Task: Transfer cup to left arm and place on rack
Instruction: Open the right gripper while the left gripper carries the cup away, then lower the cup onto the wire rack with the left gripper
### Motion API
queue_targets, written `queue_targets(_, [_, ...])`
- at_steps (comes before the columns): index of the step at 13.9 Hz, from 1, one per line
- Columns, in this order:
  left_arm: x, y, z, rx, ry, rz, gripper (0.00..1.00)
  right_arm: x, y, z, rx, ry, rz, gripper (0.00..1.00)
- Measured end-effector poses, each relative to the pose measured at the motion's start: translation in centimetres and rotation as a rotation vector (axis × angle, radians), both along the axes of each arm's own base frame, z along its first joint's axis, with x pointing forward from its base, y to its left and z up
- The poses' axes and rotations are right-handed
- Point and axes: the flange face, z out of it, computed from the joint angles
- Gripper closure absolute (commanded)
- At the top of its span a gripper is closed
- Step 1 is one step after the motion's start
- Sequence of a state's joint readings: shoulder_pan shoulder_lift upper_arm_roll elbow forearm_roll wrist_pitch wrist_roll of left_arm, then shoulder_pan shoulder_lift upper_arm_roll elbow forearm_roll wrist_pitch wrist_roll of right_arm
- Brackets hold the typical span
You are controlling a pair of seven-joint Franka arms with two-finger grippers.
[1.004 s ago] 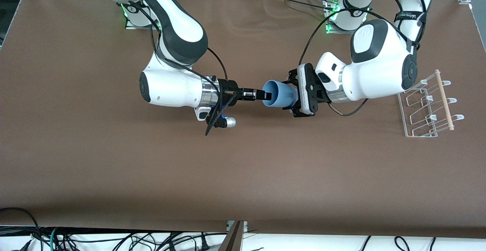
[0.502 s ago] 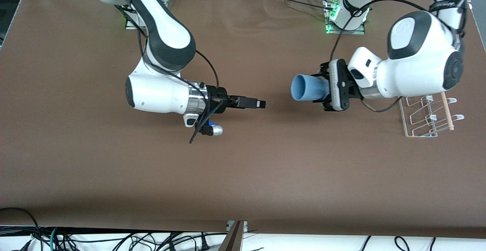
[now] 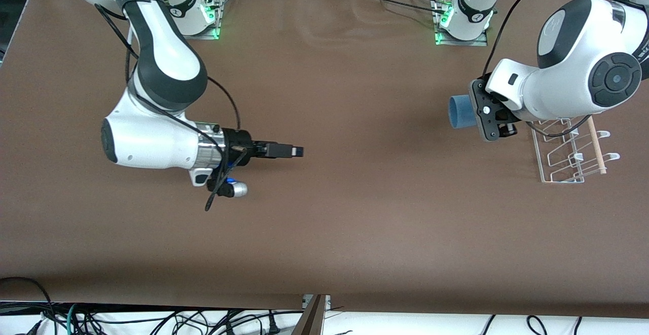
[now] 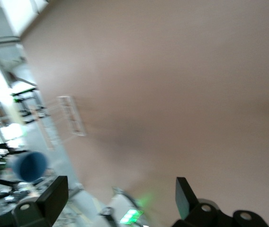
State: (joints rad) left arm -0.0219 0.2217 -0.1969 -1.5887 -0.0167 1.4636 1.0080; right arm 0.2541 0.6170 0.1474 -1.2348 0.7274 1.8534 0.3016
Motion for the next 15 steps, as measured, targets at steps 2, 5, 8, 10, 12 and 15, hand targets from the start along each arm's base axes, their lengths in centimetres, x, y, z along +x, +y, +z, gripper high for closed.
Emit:
queue_targets(2, [-0.2, 1.9, -0.4, 0.158, 0.012, -0.009, 0.94, 0.7, -3.2, -0.7, -0.100, -0.073, 0.087, 0.00])
queue_targets(5, [-0.4, 5.2, -0.8, 0.434, 0.050, -0.021, 0.94, 1.5, -8.1, -0.5, -0.262, -0.137, 0.149, 0.00])
queue_targets(8, [-0.2, 8.0, -2.4, 0.681, 0.097, -0.025, 0.94, 1.7, -12.9, 1.0, -0.416, -0.175, 0.177, 0.00])
queue_targets(10, [0.5, 9.7, -4.4, 0.862, 0.123, -0.022, 0.98, 1.4, -15.5, 2.9, -0.538, -0.212, 0.188, 0.00])
queue_targets(12, [1.8, 11.5, -7.4, 1.041, 0.121, -0.038, 1.00, 0.9, -17.7, 5.5, -0.608, -0.242, 0.181, 0.00])
queue_targets(15, [3.8, 14.1, -11.3, 1.208, 0.058, -0.055, 1.00, -0.3, -22.2, 10.1, -0.722, -0.284, 0.142, 0.00])
